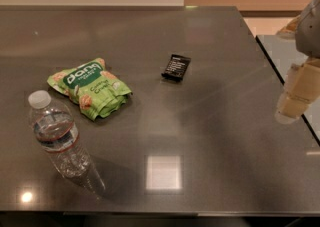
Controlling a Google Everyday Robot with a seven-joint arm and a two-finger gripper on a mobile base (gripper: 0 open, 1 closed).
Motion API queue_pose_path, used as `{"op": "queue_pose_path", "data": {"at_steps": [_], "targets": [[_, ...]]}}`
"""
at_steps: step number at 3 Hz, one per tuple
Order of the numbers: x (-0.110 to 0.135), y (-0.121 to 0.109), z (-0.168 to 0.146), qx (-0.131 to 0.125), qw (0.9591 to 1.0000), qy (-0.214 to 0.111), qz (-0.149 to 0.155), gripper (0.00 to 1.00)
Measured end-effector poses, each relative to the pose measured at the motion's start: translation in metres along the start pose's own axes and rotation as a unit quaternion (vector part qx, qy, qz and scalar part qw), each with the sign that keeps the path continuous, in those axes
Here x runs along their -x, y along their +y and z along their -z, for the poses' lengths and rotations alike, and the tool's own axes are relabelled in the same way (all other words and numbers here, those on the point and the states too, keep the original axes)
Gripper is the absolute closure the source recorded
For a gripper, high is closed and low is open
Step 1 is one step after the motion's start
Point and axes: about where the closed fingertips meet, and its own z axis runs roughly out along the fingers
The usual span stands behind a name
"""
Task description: Move water bottle near rxbar chocolate
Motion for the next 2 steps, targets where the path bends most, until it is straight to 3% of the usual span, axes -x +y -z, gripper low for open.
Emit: {"op": "queue_pose_path", "data": {"at_steps": [1,2], "targets": [[0.0,0.0,0.0,0.0,1.0,0.0,0.0,0.0],[0.013,0.002,-0.001,0.004,0.9997,-0.022,0.007,0.0]]}}
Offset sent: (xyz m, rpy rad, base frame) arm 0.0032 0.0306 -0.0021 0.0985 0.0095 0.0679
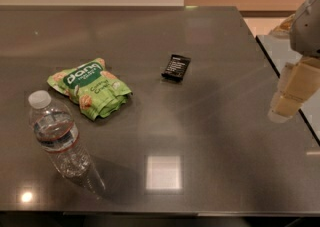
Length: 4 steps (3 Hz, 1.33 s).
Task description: Move water bottle near rxbar chocolate
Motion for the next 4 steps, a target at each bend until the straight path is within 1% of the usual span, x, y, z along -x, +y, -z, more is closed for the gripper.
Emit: {"op": "queue_pose_path", "data": {"at_steps": [1,2,3,4], "targets": [[0.029,0.0,-0.005,0.007,0.9984,-0.055,0.009,0.0],[0.071,0.001,-0.012,0.018,0.992,-0.123,0.022,0.0],[0.116,0.007,-0.021,0.03,0.9821,-0.183,0.036,0.0],[0.154,0.016,-0.032,0.054,0.9715,-0.225,0.052,0.0]]}}
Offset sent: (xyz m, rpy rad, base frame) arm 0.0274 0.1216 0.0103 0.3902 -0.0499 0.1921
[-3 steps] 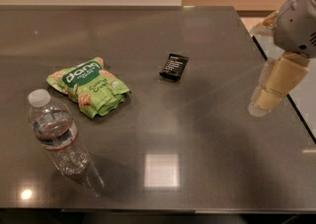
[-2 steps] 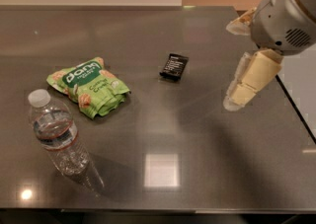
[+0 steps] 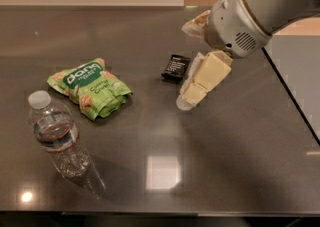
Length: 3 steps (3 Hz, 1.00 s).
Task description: Move water bottle near rxbar chocolate
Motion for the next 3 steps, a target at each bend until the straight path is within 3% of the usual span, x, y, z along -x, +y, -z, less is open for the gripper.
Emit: {"op": "queue_pose_path", "data": {"at_steps": [1,3], "targets": [[0.025,0.011,-0.025,0.038,0.9986,-0.036,0.013,0.0],[0.072,0.034,-0.061,0.102,0.9886,-0.1,0.047,0.0]]}}
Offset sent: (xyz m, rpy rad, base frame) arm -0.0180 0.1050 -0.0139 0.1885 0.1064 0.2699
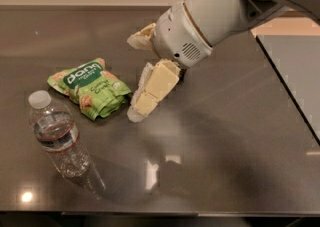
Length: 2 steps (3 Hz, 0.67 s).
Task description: Move water bottle near rxbar chocolate
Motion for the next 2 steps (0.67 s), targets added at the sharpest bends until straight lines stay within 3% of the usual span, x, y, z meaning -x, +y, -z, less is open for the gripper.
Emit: {"op": "queue_pose_path", "data": {"at_steps": [2], "targets": [[0.035,0.026,-0.05,0.068,0.9958,-0.046,0.04,0.0]]}}
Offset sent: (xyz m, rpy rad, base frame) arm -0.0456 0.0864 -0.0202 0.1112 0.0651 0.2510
